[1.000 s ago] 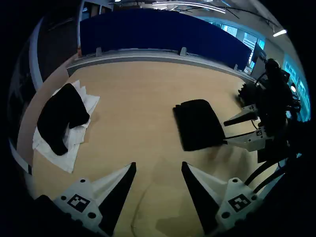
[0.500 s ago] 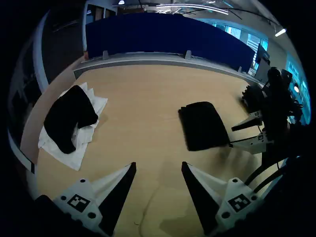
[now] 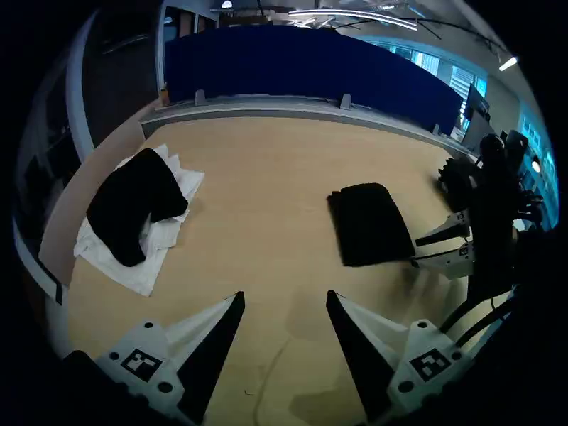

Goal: Fold towel

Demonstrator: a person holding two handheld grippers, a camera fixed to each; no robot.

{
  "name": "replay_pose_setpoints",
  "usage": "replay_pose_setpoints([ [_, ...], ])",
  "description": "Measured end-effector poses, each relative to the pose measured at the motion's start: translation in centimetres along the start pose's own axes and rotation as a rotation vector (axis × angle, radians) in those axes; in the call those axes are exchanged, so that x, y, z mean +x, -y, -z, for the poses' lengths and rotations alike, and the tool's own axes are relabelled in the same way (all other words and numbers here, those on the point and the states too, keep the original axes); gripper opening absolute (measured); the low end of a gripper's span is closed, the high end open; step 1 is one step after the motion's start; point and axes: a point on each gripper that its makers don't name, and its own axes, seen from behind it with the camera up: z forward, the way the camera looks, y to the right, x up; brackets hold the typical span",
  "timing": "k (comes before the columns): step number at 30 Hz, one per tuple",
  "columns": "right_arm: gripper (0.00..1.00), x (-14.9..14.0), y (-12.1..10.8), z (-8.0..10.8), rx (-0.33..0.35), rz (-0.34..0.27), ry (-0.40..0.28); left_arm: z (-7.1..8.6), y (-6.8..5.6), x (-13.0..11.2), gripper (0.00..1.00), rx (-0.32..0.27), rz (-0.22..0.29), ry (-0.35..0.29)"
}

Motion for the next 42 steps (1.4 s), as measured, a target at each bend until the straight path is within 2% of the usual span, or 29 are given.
replay_pose_setpoints([
  [10, 0.27, 0.0, 0.0, -0.4, -0.020, -0.016, -0.022, 0.4, 0.9, -0.5, 0.85, 0.012, 0.009, 0.000],
  [18, 0.22, -0.2, 0.1, -0.4, -0.021, -0.017, -0.021, 0.5, 1.2, -0.9, 0.85, 0.012, 0.010, 0.002],
  [20, 0.10, -0.2, 0.0, -0.4, -0.029, -0.021, -0.023, 0.5, 1.3, -1.0, 0.85, 0.012, 0.010, 0.003],
  [33, 0.07, 0.7, 0.0, 0.2, -0.021, -0.027, -0.040, 0.7, 1.6, -1.0, 0.85, 0.010, 0.012, 0.002],
  [42, 0.07, 3.4, -0.2, 1.9, -0.018, -0.008, -0.080, 0.7, 1.8, -0.8, 0.85, 0.010, 0.004, 0.002],
])
